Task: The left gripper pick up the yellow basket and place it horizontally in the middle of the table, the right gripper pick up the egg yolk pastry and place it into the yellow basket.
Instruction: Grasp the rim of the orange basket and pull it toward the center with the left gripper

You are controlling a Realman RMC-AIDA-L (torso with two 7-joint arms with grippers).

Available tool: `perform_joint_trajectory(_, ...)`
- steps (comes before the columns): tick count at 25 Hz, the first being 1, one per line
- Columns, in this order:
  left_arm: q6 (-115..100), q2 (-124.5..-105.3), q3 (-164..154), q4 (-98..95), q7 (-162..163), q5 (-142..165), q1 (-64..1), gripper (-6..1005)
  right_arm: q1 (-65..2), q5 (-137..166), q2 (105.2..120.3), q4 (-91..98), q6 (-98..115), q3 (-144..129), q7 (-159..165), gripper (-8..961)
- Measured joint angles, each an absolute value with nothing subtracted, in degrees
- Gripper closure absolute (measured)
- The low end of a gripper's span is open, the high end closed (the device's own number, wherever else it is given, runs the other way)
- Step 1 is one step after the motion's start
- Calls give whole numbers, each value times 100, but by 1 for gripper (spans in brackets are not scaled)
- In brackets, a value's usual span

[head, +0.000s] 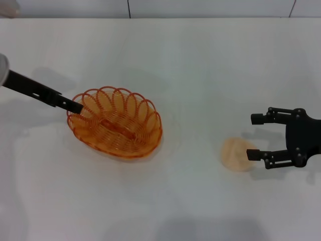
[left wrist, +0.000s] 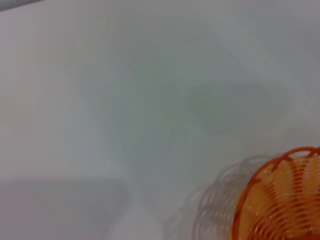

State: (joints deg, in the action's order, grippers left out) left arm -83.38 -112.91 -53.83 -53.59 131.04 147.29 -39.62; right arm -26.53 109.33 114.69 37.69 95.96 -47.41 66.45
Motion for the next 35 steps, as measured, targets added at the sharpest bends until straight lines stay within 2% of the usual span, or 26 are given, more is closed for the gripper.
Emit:
perform_joint_trajectory(3,-8194,-11383,-5396,-5245,12970,14751,-3997,133,-2636,10933,11471,3774,9613,-4736,6645,96)
perform_joint_trajectory(13,-7725,-11504,-5387,-4949,12828,14723,-4038,137,-2637,10934,11488,3748,9571,-4693,6650,96)
perform_joint_trajectory(18,-7715,-11596,-5397,-4857,12754,14755,-4033,281,-2635,10933,11487,3763,9571,-4692,6663,96)
perform_joint_trajectory(23,-7689,-11635,-5377,-4863,12718,14728,-3997,530,-2620,10930,11486,3762,9608,-4694,6676,96)
perform_joint_trajectory(29,-7693,-11653,-5362,-4903,12727,14705,-3977,770,-2543,10921,11487,3775,9631,-4693,6685,95)
perform_joint_trajectory(35,-7770,-11640,-5310,-4919,12729,14382,-3908,900,-2503,10860,11486,3778,9670,-4693,6685,95)
